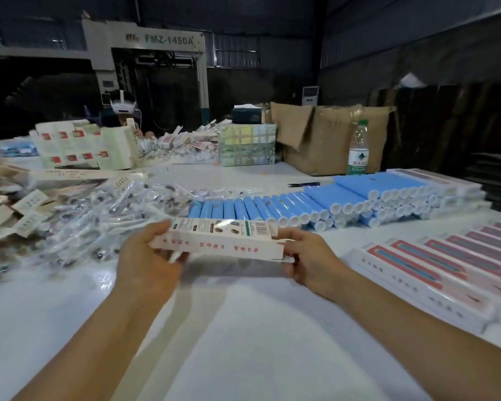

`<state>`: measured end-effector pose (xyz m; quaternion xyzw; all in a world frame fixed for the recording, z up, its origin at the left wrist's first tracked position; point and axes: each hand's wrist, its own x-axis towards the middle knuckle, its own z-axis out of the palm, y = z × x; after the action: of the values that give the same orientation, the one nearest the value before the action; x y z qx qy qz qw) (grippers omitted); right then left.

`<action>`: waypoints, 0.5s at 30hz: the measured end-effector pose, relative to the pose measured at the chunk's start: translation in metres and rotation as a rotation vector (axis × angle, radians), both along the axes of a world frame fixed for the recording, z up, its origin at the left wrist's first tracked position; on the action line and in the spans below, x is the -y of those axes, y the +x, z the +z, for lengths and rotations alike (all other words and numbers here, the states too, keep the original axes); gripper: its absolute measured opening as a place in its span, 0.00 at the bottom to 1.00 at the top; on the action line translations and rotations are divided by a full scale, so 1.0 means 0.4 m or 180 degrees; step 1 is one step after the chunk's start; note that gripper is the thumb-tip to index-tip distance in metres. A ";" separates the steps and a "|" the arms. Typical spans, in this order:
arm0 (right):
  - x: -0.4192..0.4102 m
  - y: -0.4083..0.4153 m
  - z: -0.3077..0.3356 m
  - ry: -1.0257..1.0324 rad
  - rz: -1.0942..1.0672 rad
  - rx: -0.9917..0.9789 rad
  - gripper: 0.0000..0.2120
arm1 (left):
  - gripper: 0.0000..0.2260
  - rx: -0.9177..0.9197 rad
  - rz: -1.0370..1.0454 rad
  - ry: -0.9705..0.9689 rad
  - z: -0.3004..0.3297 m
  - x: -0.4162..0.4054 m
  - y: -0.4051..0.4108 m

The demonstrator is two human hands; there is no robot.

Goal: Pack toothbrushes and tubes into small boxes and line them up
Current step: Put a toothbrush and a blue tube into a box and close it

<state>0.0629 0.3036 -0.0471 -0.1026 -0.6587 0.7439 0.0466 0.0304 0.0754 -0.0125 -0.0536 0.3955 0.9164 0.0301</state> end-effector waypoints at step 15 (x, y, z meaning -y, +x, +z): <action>0.020 0.037 -0.002 0.0966 0.0458 -0.0194 0.07 | 0.37 -0.3023 0.0436 -0.7145 -0.093 -0.057 0.053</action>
<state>0.0778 0.2955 -0.0479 -0.0244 -0.7674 0.6401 0.0282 0.0518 0.0984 -0.0497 0.2697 0.9353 -0.0059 -0.2288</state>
